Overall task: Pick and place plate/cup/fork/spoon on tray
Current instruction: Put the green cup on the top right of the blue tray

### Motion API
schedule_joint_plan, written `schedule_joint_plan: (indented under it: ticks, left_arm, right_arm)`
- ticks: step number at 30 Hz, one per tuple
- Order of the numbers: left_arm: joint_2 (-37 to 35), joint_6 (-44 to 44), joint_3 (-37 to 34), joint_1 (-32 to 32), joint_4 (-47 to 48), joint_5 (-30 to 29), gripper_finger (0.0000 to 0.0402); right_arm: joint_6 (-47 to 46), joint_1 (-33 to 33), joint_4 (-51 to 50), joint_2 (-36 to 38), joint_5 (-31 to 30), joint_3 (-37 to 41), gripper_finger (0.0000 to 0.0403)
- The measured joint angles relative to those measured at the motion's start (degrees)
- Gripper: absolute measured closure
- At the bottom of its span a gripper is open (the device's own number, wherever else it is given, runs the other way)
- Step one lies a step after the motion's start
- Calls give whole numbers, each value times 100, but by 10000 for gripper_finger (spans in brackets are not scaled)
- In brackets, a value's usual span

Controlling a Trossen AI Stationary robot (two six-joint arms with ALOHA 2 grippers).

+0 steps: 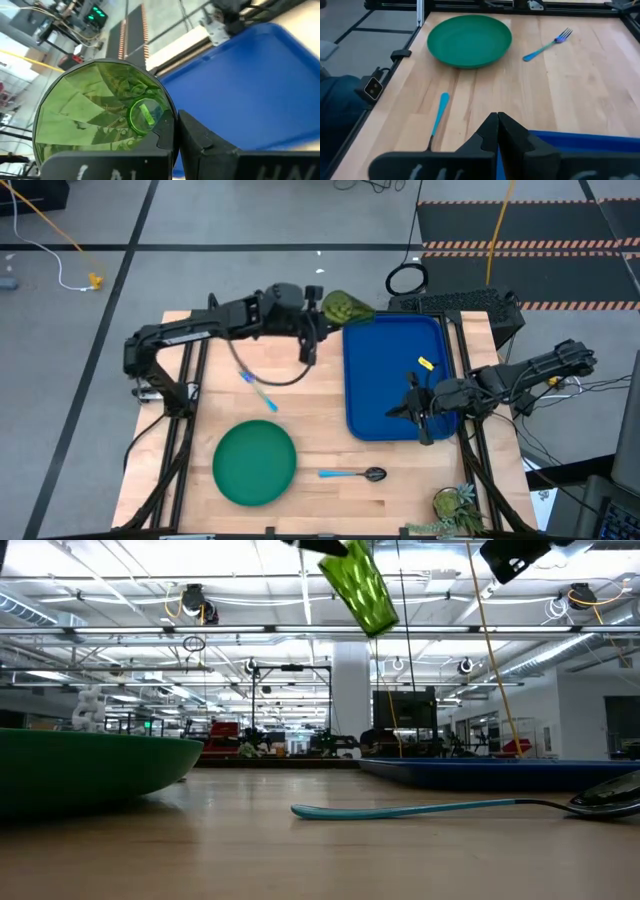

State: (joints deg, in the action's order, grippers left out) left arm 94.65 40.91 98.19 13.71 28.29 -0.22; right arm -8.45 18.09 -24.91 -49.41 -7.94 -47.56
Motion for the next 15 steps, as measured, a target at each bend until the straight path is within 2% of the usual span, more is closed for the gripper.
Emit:
schedule_joint_plan:
  ticks: [9,15]
  left_arm:
    - [1037,37,81,334,-839,481,394]
    - [1687,9,1126,478,-415,469,391]
  right_arm:
    - [35,0,10,2,-149,1,403]
    - [38,0,-24,2,-149,1,403]
